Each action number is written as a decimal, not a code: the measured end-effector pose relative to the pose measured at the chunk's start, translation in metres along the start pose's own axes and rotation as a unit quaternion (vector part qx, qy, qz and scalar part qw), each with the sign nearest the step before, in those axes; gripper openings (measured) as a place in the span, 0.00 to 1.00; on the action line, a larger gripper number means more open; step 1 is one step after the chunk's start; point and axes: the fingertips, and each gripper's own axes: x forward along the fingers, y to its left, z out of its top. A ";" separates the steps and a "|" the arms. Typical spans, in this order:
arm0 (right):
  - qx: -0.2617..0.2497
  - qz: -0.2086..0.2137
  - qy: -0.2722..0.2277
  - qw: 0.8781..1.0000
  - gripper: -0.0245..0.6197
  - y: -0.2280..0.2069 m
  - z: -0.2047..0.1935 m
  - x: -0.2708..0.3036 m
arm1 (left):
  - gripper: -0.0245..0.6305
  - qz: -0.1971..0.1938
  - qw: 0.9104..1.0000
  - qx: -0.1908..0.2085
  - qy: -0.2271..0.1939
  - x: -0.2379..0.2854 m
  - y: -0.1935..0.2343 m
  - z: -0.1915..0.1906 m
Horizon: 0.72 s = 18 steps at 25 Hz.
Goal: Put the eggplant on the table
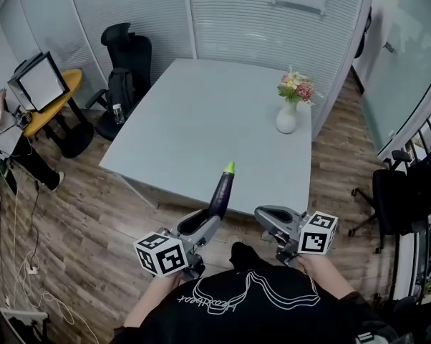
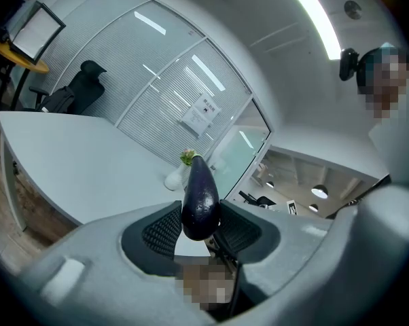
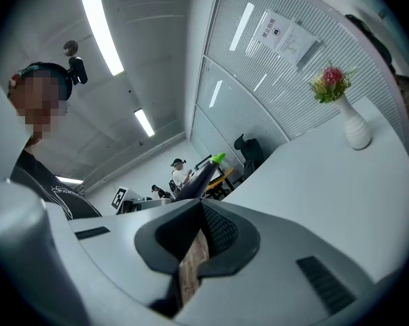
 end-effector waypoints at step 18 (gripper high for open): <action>0.028 0.006 0.027 0.999 0.05 -0.093 0.047 0.064 | 0.32 0.046 0.999 -0.027 0.011 0.071 0.091 0.052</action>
